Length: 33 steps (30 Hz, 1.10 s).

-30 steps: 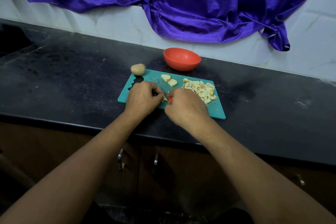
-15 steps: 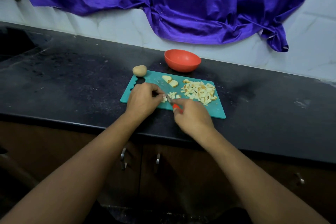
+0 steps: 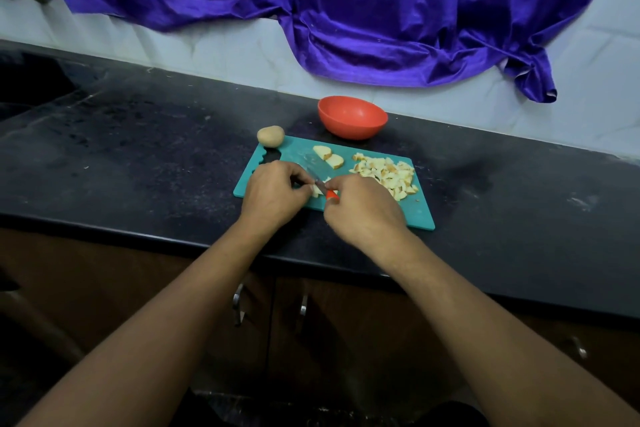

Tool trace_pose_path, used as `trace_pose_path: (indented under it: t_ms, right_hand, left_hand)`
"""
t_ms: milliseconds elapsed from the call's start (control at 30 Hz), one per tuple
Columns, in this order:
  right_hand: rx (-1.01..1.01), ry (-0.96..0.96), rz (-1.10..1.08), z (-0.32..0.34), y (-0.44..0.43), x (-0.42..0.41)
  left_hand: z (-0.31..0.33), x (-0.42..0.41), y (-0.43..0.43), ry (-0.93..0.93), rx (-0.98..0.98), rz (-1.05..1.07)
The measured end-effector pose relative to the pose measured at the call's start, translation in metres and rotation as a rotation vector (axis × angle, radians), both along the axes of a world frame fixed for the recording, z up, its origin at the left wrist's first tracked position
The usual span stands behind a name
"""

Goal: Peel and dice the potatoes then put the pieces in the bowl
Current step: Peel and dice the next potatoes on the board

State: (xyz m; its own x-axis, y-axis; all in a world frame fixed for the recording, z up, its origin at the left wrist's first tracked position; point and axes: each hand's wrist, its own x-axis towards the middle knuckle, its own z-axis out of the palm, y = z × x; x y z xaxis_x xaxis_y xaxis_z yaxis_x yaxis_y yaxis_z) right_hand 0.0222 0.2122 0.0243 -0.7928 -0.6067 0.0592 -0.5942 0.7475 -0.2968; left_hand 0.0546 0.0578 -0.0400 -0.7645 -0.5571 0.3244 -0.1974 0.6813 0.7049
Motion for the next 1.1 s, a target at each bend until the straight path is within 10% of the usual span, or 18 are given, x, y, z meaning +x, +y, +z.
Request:
trace_pose_path:
  t_ms: [467,733,1100]
  right_hand:
    - [0.121,0.283,0.147,-0.039,0.008,0.01]
    - [-0.445,-0.372,-0.078,-0.031,0.023,-0.03]
    - [0.038,0.241,0.27,-0.028,0.032,0.001]
  left_hand:
    - [0.0,0.0,-0.001,0.01,-0.049,0.011]
    - [-0.001,0.005,-0.008,0.095,0.037,0.037]
    - [-0.005,0.001,-0.011,0.163,0.024,0.144]
